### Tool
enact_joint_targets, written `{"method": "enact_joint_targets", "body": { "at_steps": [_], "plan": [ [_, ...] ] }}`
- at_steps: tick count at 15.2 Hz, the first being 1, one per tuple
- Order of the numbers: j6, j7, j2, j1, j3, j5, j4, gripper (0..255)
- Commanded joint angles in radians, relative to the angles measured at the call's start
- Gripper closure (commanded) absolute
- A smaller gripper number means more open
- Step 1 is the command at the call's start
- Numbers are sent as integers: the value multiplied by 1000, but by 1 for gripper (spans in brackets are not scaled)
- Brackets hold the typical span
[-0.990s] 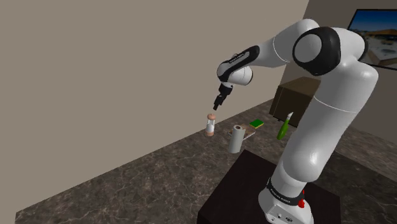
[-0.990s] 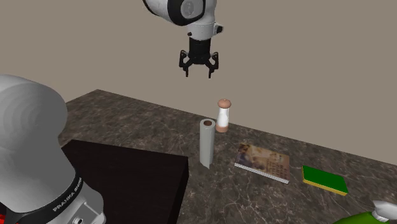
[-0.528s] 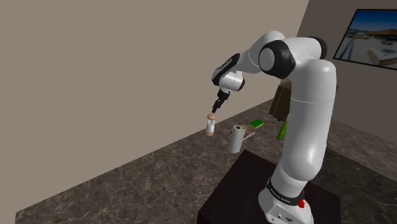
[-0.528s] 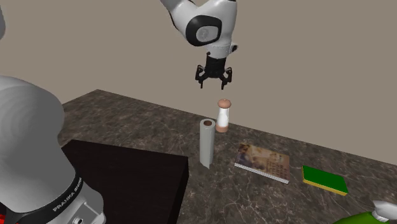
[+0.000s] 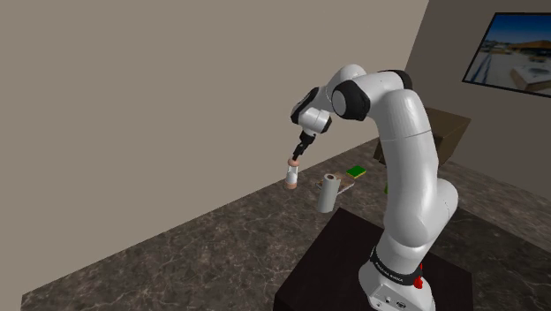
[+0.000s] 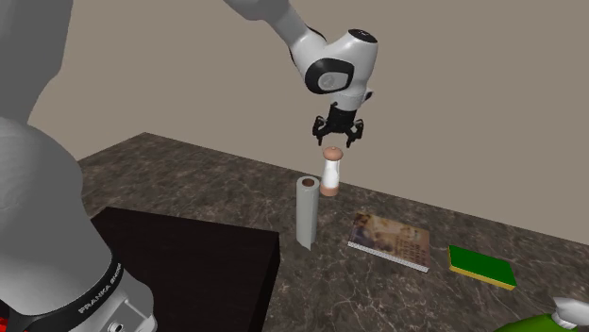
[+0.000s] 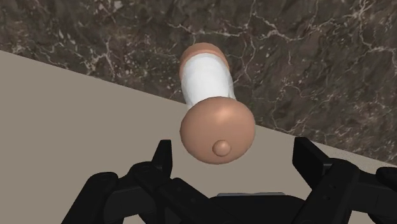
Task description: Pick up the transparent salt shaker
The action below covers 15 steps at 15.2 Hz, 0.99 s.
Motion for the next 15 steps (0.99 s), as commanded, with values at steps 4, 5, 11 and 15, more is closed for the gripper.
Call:
{"method": "enact_joint_targets", "body": {
  "at_steps": [4,5,11,15],
  "plan": [
    [32,-40,66,-28,31,45,26,0],
    [39,-46,75,-31,37,52,28,0],
    [50,-57,91,-37,45,63,32,255],
    [50,-57,91,-37,45,64,31,255]
  ]
}}
